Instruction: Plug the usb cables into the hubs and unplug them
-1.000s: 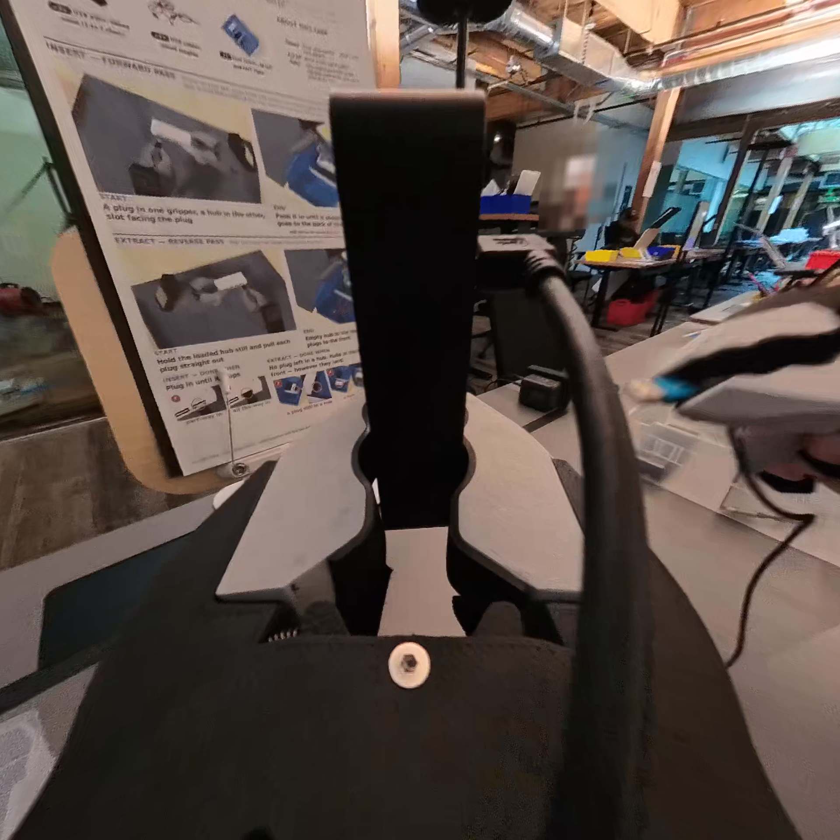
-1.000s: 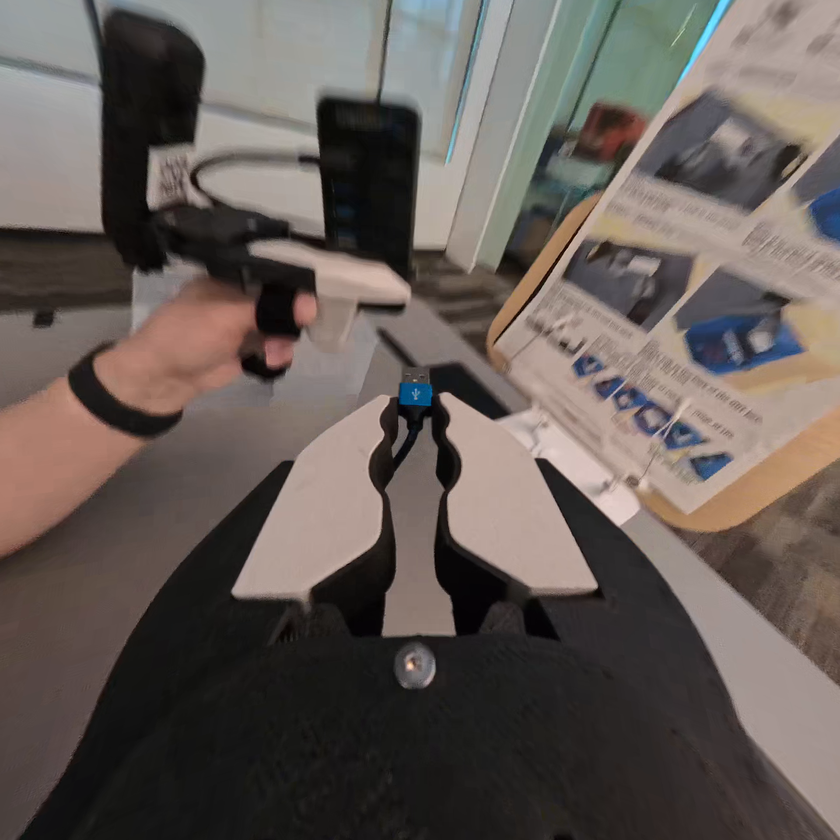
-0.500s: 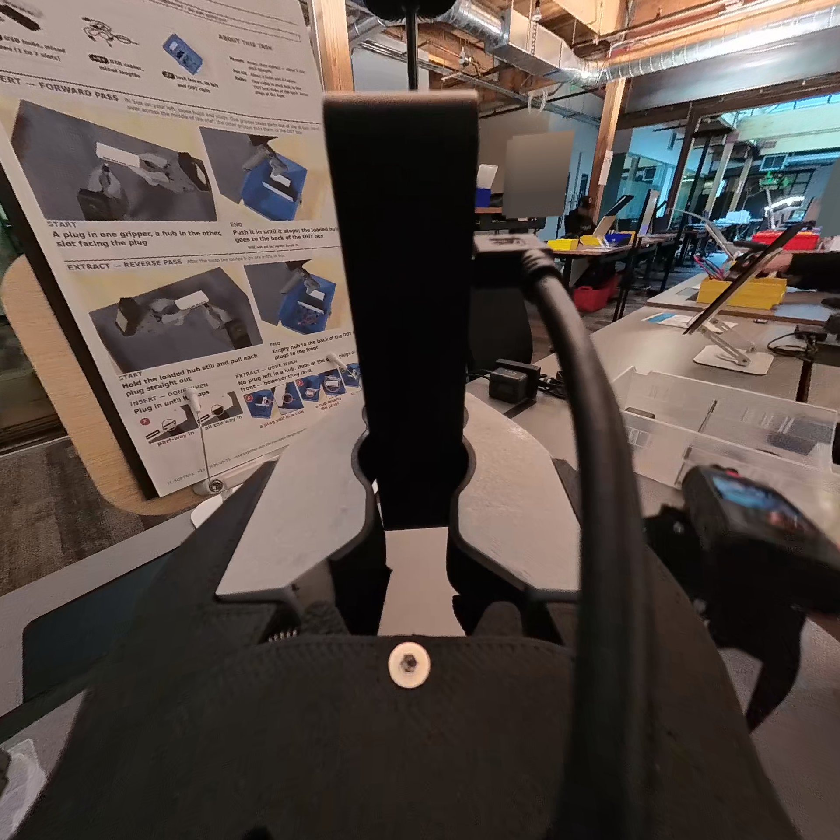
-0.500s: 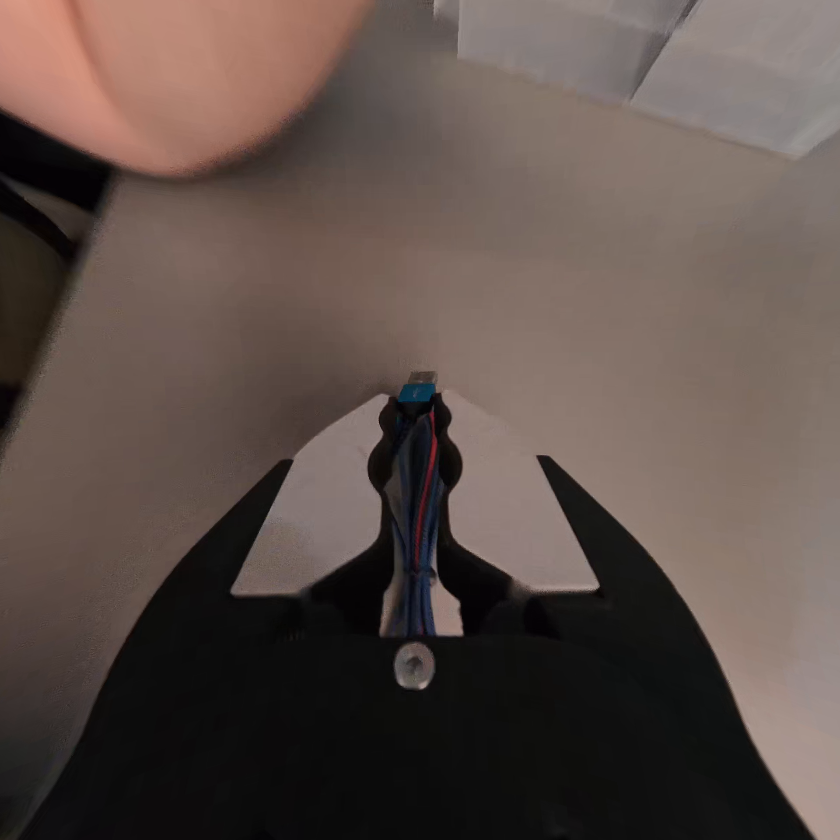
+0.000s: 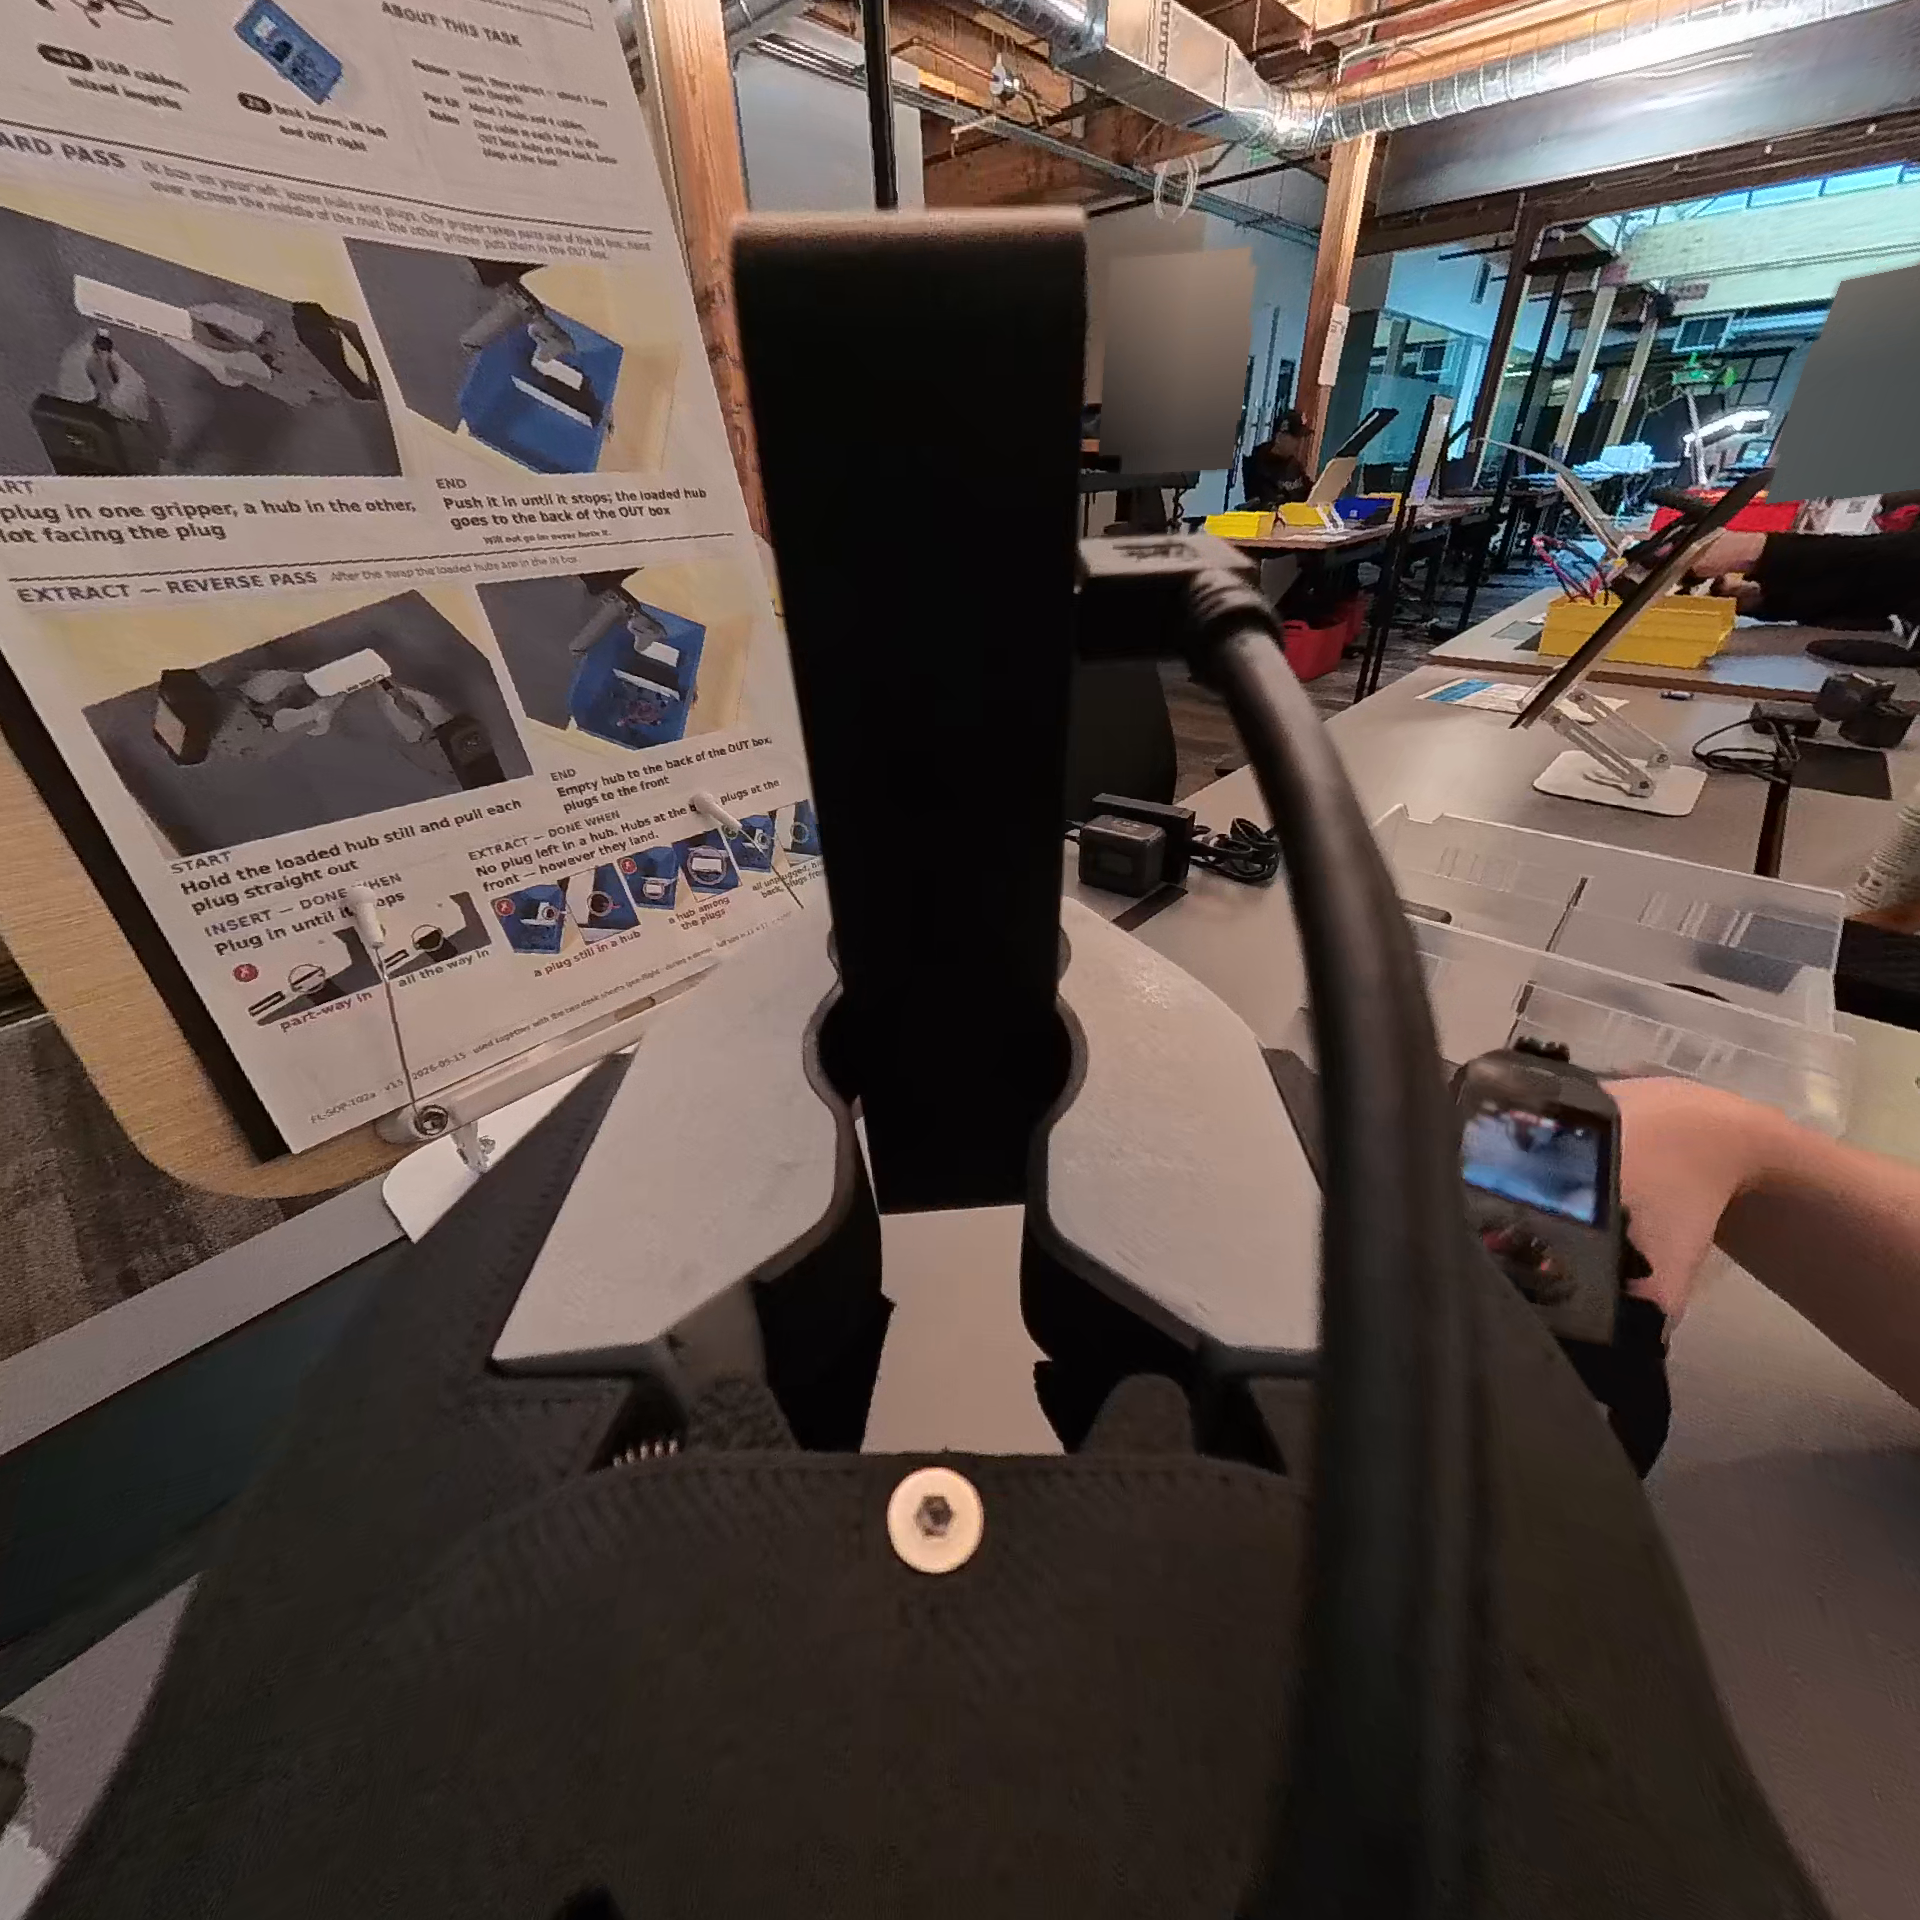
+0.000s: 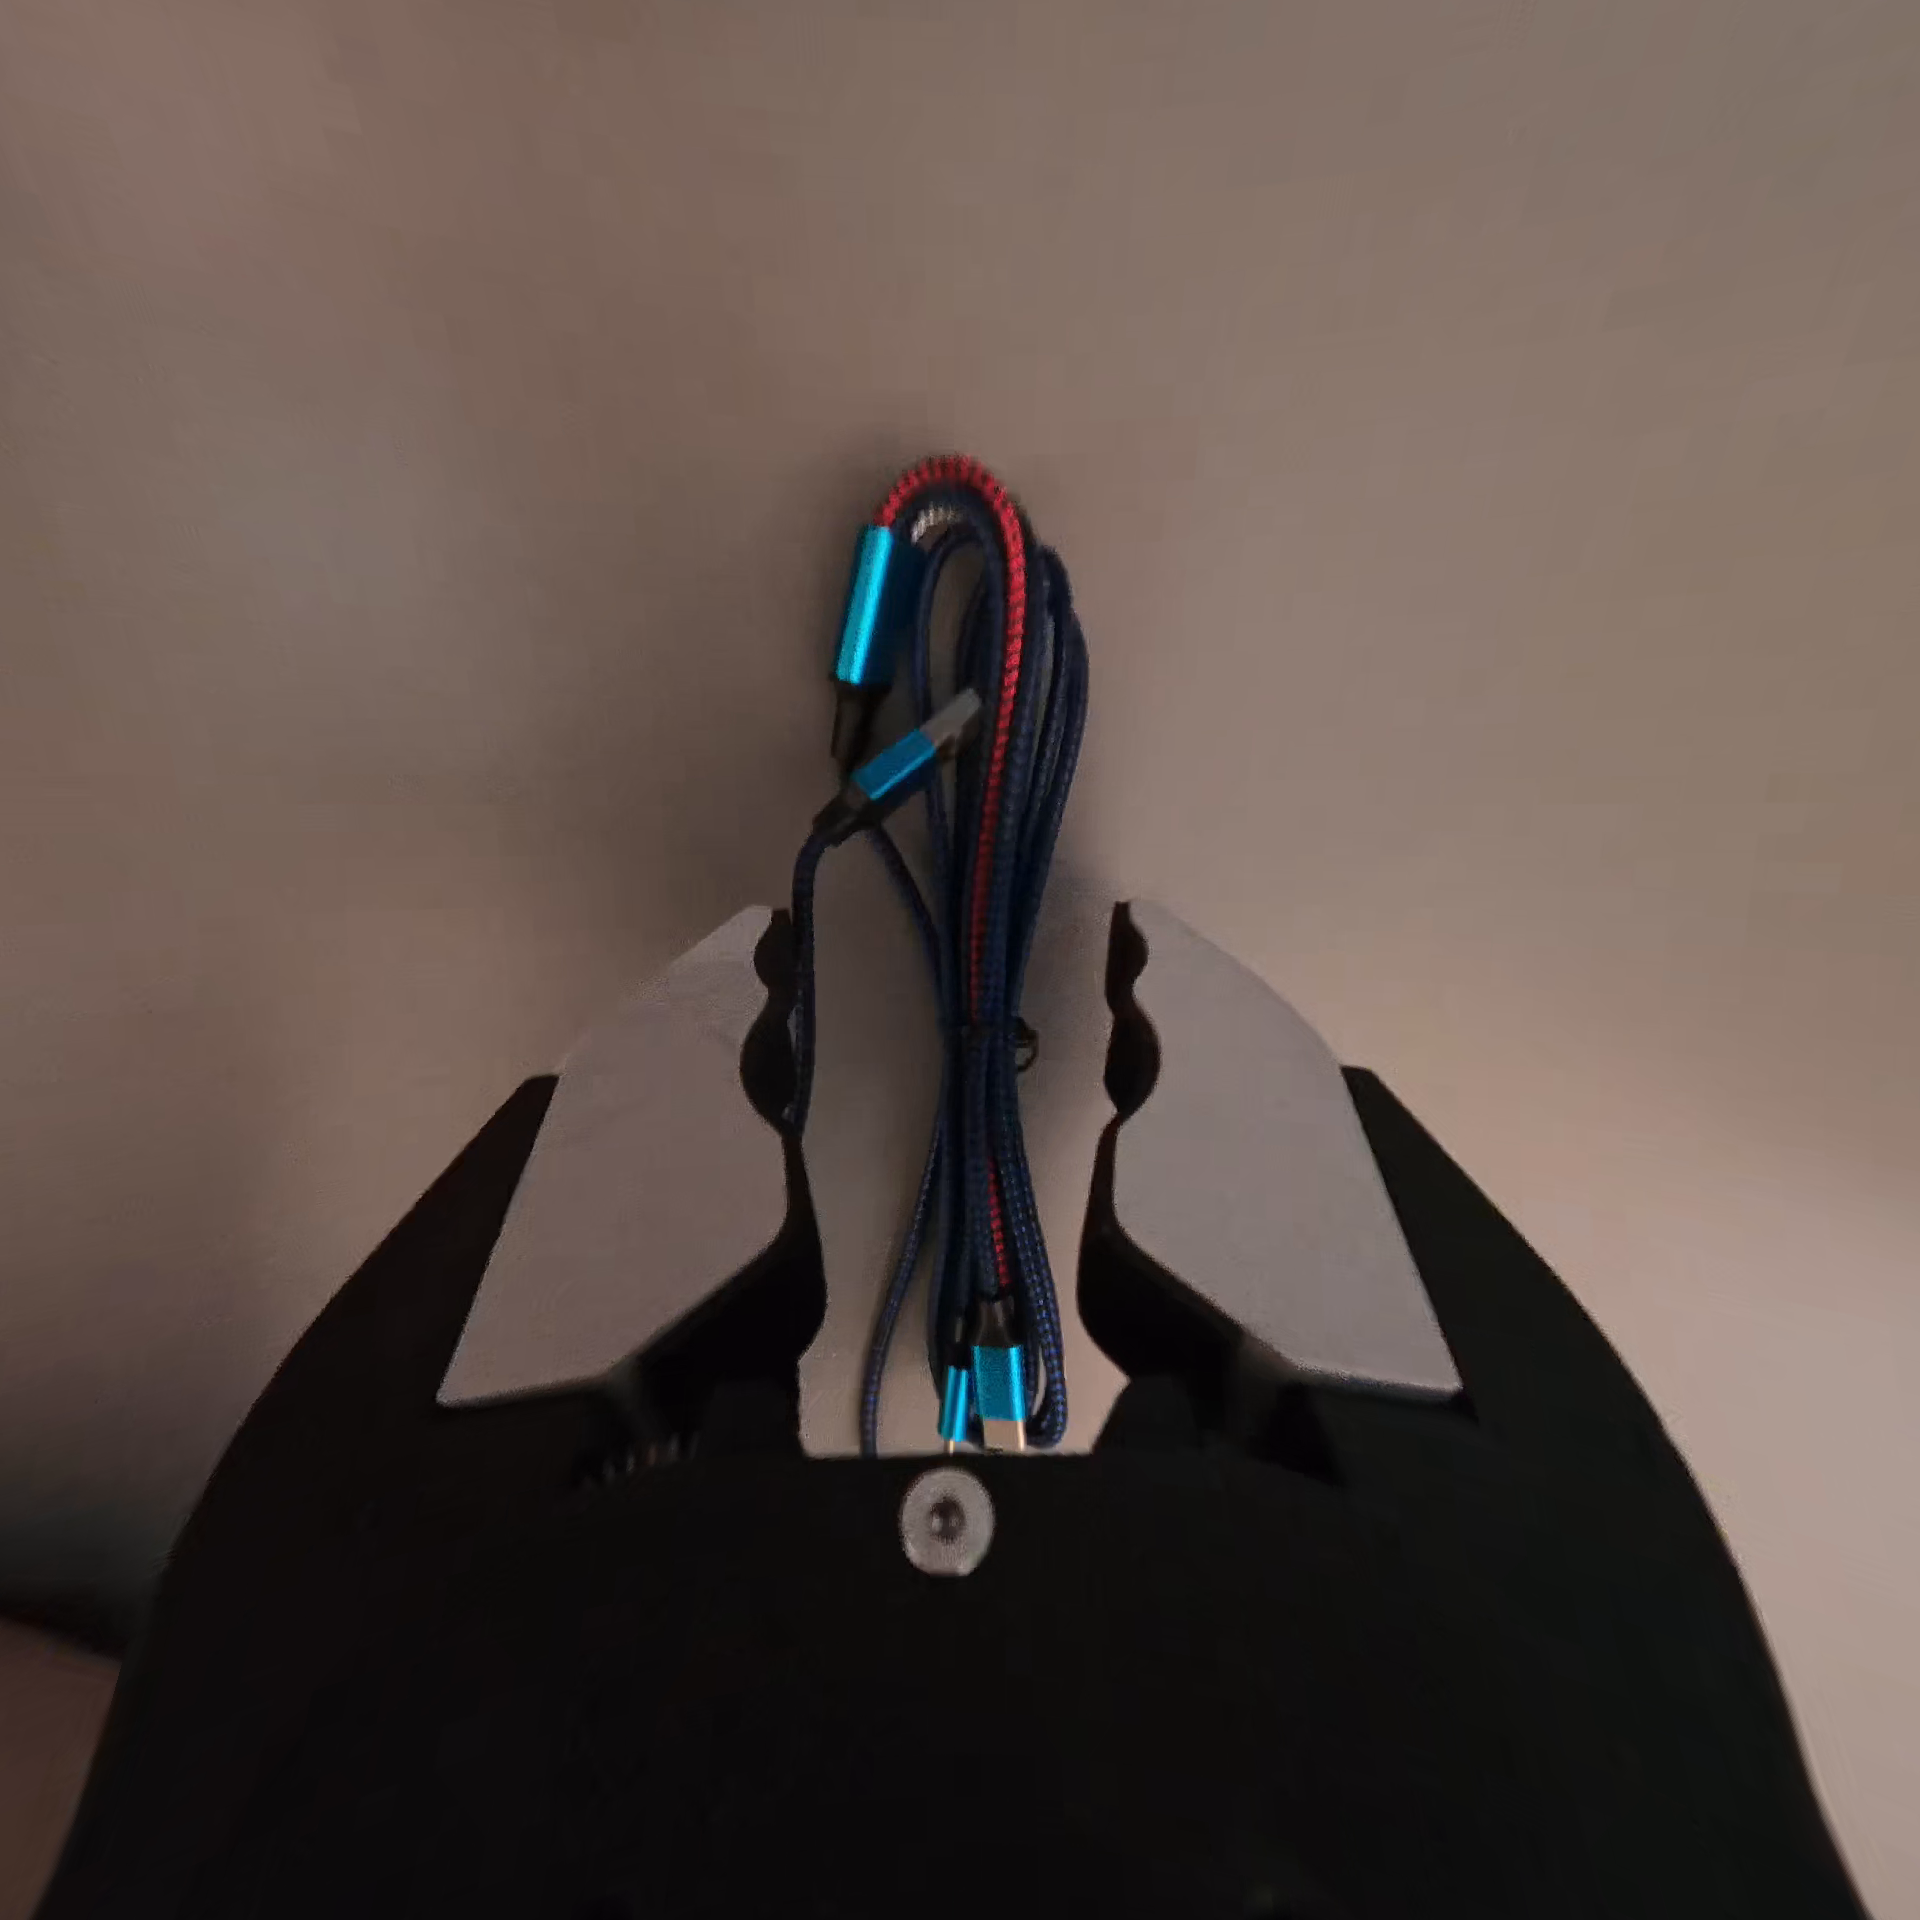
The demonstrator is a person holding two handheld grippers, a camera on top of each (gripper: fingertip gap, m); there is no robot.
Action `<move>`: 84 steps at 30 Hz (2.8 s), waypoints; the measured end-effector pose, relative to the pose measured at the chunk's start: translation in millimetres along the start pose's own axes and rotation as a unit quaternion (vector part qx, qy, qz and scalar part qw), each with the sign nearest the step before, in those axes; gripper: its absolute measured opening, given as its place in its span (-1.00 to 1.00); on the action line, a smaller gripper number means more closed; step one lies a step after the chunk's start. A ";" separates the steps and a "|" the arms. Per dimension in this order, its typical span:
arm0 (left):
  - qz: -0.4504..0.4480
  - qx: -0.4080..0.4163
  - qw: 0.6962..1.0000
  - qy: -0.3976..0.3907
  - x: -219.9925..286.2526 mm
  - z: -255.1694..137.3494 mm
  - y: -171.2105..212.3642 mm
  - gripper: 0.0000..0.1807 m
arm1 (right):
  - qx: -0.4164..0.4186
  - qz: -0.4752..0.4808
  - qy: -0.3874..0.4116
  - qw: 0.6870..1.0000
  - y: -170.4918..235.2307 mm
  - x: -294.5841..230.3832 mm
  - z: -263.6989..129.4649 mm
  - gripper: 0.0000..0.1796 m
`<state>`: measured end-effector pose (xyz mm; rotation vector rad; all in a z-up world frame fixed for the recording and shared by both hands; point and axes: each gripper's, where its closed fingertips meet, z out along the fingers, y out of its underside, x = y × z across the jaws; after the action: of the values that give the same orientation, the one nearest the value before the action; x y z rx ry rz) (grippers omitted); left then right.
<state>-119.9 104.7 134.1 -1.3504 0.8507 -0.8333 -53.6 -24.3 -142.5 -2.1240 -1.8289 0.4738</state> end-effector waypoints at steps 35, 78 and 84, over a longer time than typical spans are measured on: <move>0.028 -0.029 0.999 0.021 30.0 11.4 6.6 -0.70 | 0.059 0.142 0.379 0.912 301.7 -36.4 -261.8 -0.88; -0.036 -0.076 0.960 0.267 164.5 48.6 40.0 -0.67 | 0.589 0.017 0.253 0.767 -72.9 -20.3 -317.0 -0.30; 0.012 -0.100 0.969 0.225 159.0 54.7 48.5 -0.69 | 0.541 0.058 0.230 0.807 -86.4 13.2 -259.8 -0.25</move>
<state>2.9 -8.6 82.1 -1.3401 1.3313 -1.0777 -16.3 -1.3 128.1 -1.3381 -0.7876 0.7157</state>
